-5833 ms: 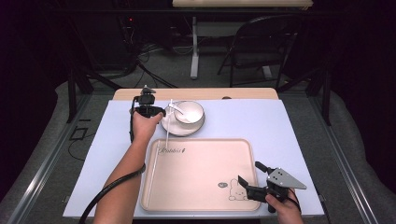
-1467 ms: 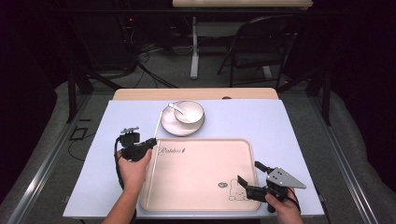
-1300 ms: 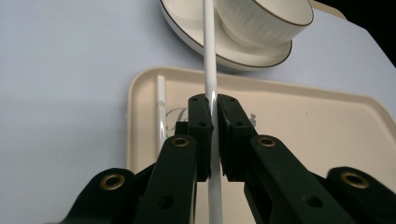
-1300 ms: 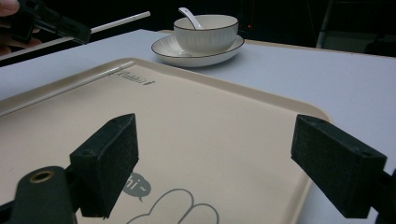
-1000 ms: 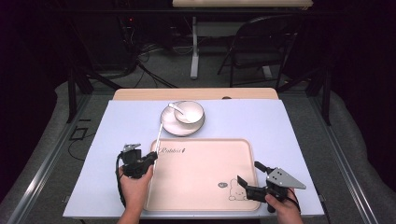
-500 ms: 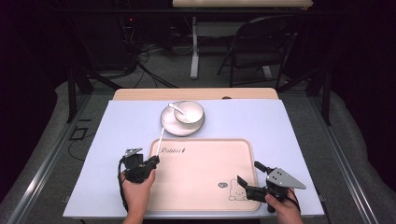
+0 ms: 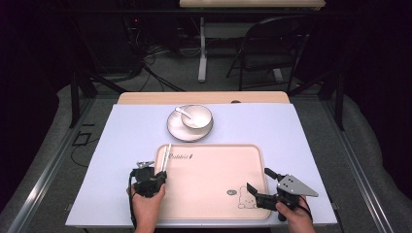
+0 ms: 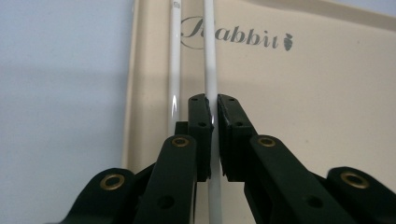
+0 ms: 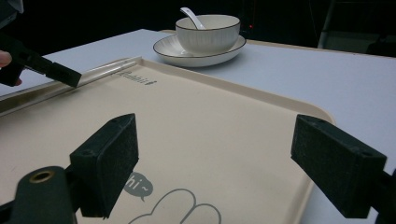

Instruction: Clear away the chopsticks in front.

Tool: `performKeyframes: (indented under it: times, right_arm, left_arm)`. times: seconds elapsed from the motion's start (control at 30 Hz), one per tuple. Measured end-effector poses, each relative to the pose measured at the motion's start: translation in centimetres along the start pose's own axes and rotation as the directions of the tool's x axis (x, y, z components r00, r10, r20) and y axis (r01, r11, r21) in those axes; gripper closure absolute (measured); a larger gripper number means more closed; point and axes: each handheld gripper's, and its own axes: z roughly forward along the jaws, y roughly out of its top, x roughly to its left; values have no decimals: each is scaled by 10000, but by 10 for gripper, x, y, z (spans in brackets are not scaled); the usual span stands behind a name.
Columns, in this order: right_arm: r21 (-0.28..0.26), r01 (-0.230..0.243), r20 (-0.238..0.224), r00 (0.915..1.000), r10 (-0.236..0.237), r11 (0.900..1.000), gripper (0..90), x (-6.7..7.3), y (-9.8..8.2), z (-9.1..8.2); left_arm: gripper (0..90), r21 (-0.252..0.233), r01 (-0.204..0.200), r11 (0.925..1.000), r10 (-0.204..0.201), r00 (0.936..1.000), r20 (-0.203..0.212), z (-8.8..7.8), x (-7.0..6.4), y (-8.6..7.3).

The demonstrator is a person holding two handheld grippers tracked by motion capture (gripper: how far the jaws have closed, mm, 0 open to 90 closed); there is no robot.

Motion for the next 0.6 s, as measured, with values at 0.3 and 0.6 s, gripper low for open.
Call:
performKeyframes:
  times: [0.3,0.6]
  right_arm:
    - [12,-54,-35,10000,54,10000,142,0,0,0]
    - [26,-75,-33,10000,75,10000,142,0,0,0]
  left_arm:
    - [844,294,-344,9990,355,9987,-379,3,-3,-1]
    - [833,434,-427,9981,444,9982,-398,4,-4,1]
